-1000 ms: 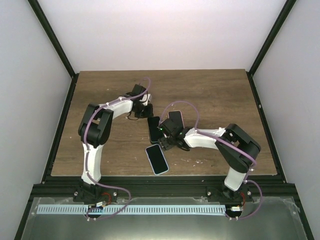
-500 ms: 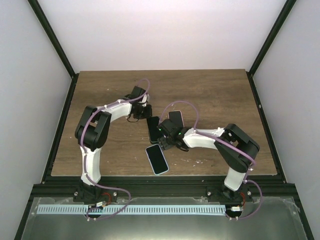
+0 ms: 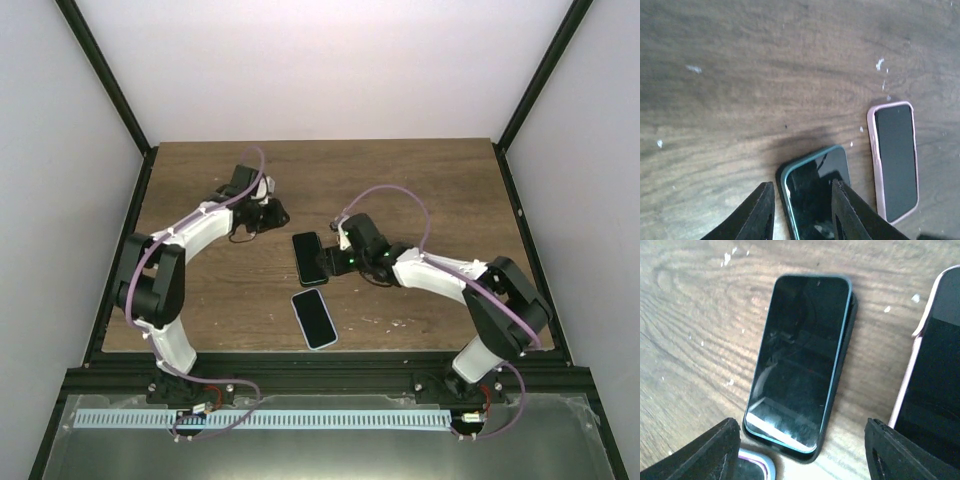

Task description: Put the phone into the phone case

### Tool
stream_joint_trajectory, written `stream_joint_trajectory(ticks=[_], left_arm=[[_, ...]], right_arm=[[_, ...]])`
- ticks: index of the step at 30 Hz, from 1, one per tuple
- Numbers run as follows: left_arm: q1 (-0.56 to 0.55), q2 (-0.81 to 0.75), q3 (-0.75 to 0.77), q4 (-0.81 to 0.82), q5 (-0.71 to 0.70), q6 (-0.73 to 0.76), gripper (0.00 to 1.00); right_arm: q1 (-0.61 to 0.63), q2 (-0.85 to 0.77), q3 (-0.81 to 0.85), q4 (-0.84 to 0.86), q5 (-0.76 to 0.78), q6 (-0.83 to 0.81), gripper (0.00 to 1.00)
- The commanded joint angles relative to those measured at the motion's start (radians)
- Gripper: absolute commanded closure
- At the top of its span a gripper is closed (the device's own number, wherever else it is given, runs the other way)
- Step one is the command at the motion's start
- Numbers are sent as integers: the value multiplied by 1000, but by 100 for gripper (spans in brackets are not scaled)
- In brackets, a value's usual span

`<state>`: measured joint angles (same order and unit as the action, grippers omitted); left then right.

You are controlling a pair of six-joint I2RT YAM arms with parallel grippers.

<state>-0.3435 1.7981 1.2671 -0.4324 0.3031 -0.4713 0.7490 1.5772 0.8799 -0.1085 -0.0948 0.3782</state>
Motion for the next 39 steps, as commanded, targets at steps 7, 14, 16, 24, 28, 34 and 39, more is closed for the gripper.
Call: stream_joint_trajectory(ticks=[7, 14, 16, 24, 28, 34, 39], left_arm=[[8, -56, -224, 190, 198, -90, 70], [13, -28, -282, 241, 265, -100, 70], [23, -22, -305, 257, 294, -109, 70], [34, -36, -383, 278, 309, -95, 69], [34, -35, -419, 308, 322, -94, 69], [34, -25, -437, 317, 326, -88, 73], [34, -47, -445, 286, 300, -67, 82]], right_arm=[[-102, 152, 54, 142, -240, 100, 38], [-101, 263, 104, 147, -231, 140, 39], [-102, 288, 119, 149, -235, 151, 39], [-101, 348, 126, 238, -340, 222, 38], [-101, 353, 131, 282, -399, 260, 38], [-103, 344, 142, 347, -482, 319, 38], [-109, 333, 123, 457, -568, 399, 38]])
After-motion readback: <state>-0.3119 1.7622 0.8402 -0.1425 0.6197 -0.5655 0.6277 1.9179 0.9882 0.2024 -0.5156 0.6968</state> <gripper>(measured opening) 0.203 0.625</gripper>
